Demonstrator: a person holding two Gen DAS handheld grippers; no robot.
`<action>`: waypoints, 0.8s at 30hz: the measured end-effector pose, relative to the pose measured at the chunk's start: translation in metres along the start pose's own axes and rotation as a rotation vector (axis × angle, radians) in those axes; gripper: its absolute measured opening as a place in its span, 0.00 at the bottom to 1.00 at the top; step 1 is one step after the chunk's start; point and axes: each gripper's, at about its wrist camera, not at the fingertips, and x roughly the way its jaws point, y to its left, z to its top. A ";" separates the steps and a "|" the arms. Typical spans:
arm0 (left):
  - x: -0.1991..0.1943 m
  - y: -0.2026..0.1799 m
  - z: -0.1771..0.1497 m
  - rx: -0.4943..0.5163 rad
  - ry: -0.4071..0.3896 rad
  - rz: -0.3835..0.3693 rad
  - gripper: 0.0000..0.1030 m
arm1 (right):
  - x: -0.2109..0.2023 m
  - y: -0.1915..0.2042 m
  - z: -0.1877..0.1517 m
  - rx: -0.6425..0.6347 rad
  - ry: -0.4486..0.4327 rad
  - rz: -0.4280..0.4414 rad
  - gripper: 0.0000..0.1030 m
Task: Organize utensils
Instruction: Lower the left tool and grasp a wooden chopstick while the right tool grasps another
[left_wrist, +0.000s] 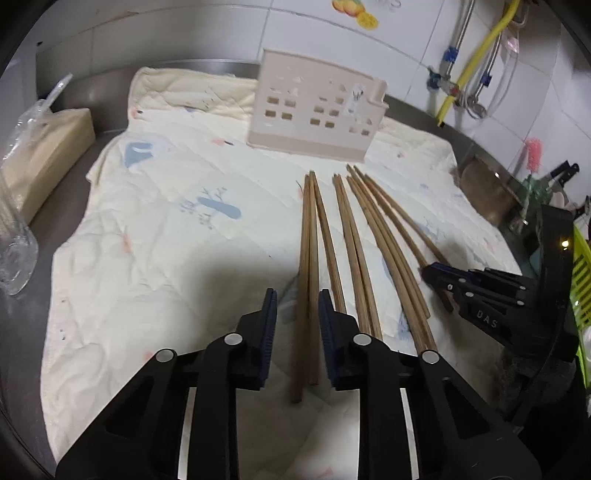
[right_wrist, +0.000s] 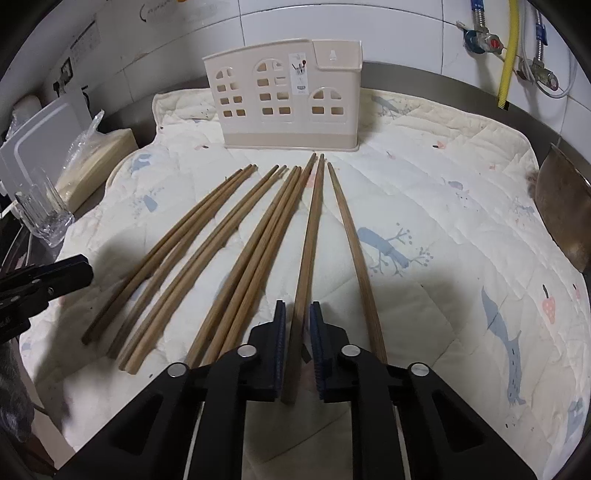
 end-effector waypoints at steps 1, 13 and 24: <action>0.003 -0.001 0.000 0.003 0.007 0.000 0.18 | 0.001 -0.001 0.000 0.001 0.002 -0.002 0.09; 0.028 -0.001 0.001 0.017 0.079 0.021 0.11 | -0.001 -0.004 -0.001 -0.002 0.002 -0.004 0.08; 0.037 -0.011 0.001 0.039 0.092 0.047 0.11 | 0.001 -0.003 -0.003 -0.002 -0.006 -0.005 0.08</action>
